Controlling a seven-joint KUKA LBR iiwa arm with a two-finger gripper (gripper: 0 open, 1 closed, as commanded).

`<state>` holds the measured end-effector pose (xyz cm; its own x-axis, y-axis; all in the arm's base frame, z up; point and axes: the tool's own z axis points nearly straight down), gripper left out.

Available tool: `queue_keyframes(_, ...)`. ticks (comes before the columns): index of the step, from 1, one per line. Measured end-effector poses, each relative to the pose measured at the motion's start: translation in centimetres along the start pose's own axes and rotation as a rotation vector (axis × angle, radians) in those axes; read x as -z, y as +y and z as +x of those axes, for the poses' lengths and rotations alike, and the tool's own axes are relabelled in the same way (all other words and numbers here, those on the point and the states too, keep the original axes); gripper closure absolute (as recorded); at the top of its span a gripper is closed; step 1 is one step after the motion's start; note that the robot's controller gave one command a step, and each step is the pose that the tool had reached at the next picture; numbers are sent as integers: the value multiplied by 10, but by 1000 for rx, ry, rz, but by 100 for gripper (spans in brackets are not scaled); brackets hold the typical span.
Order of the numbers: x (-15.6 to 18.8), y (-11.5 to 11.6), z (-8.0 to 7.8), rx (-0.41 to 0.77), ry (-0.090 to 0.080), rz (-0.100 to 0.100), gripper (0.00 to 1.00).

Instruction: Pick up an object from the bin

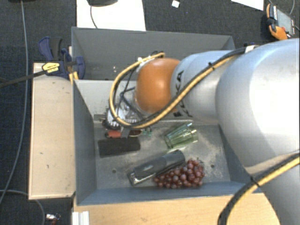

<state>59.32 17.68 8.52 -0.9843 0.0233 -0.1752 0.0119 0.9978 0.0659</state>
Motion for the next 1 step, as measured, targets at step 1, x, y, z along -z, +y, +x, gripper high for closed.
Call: queue_keyframes(1, -3, 21, 11, -21, -39, -8, 100)
